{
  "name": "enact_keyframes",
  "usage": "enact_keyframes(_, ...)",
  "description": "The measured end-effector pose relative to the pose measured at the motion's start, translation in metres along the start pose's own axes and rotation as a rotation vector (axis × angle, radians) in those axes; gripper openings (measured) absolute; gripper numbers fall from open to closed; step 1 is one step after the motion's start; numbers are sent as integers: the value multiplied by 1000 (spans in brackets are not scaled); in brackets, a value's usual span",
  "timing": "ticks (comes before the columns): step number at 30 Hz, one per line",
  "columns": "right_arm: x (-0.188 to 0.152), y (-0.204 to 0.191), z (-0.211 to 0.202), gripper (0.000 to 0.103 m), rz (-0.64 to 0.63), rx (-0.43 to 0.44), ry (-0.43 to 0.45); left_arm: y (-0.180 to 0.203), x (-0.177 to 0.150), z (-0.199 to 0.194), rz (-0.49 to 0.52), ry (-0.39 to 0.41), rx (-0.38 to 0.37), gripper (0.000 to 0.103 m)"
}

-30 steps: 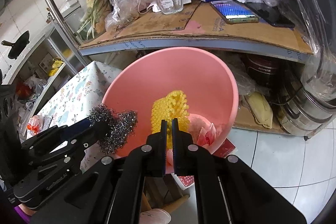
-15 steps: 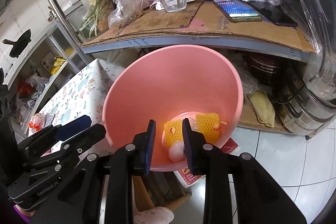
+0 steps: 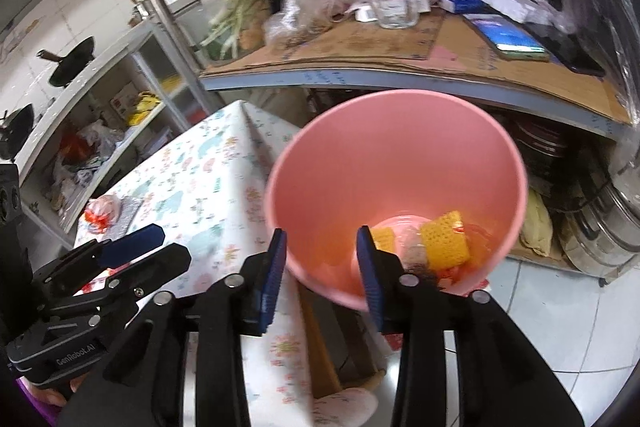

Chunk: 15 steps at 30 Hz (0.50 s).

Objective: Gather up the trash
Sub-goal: 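Move both open tools back over the table toward the wrappers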

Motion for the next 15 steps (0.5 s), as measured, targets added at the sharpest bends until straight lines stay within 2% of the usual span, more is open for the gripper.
enact_keyframes(10,-12,-57,8,40,-105,82,-39,-34,-24,-39,-47,25,62,52)
enact_keyframes(15,-19,-88,16,46,-158,117,-65,-60,-37,-56,-90,29,100,52)
Point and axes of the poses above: each gripper's, at about its wrist camera, not at the fingertips, and z roughly the way its jaws point, y to its right, x to its top, the point moved 2 cm from there along z, roughly the way its jaws point, and after that the axes turned 4 degrees about -y, right-handed, at the moved point
